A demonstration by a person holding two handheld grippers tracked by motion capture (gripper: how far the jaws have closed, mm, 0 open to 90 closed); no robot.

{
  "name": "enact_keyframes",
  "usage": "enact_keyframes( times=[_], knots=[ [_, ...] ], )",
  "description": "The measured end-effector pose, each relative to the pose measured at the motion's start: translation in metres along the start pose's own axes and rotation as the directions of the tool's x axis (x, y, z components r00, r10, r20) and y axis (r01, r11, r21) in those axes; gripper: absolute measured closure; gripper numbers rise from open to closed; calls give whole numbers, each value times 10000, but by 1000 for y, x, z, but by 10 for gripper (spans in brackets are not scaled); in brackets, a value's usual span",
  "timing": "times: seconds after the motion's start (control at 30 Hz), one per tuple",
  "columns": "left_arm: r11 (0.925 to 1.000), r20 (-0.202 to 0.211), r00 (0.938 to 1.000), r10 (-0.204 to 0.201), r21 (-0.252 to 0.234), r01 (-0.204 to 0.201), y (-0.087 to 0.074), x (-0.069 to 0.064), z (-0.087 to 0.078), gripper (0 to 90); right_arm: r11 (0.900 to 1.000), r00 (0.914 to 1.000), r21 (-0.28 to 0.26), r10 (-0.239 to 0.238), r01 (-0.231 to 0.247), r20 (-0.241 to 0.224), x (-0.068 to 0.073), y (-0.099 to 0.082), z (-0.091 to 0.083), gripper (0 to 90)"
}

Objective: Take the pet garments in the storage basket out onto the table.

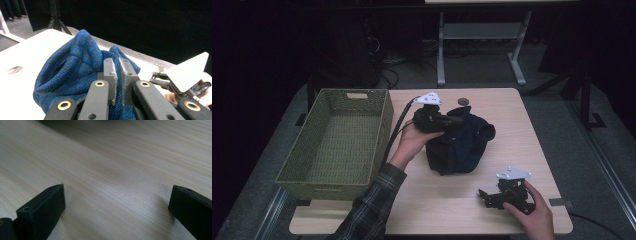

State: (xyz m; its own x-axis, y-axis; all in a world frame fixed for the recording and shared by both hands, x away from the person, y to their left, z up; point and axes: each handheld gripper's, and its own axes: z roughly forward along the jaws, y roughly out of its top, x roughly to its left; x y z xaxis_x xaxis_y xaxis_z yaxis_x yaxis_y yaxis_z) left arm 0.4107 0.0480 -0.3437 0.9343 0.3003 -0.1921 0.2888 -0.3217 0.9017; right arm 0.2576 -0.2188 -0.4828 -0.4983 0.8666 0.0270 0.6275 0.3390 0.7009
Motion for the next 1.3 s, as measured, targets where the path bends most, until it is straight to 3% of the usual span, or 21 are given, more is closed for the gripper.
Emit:
enact_keyframes(
  times=[0.3,0.63,0.7,0.73,0.77,0.97,1.17,1.3],
  knots=[
    [9968,63,10000,8,794,-13,-18,2,37,849,10000,10000,6,6,-6,0,0,0,0,5],
    [9900,-67,9989,-465,1329,470,-41,8,56,841,10000,10000,38,25,-25,-15,1,0,0,5],
    [9894,-70,9982,-589,1328,593,-43,9,57,781,10000,10000,36,17,-17,-17,1,0,0,4],
    [9891,-21,9978,-663,1318,660,-43,10,56,684,10000,10000,36,18,-18,-17,1,0,0,5],
    [9892,-44,9979,-648,1317,648,-42,9,56,684,10000,10000,37,16,-15,-16,1,0,0,5],
    [9886,-375,9987,-332,1454,383,-39,5,49,459,10000,10000,43,17,-16,-20,1,0,-1,5],
    [9881,-549,9985,-91,1527,174,-38,0,37,347,10000,10000,40,0,0,-18,0,0,0,5],
    [9816,-887,9960,64,1908,107,-39,-4,31,244,10000,10000,48,11,-11,-23,1,0,-1,5]
  ],
)
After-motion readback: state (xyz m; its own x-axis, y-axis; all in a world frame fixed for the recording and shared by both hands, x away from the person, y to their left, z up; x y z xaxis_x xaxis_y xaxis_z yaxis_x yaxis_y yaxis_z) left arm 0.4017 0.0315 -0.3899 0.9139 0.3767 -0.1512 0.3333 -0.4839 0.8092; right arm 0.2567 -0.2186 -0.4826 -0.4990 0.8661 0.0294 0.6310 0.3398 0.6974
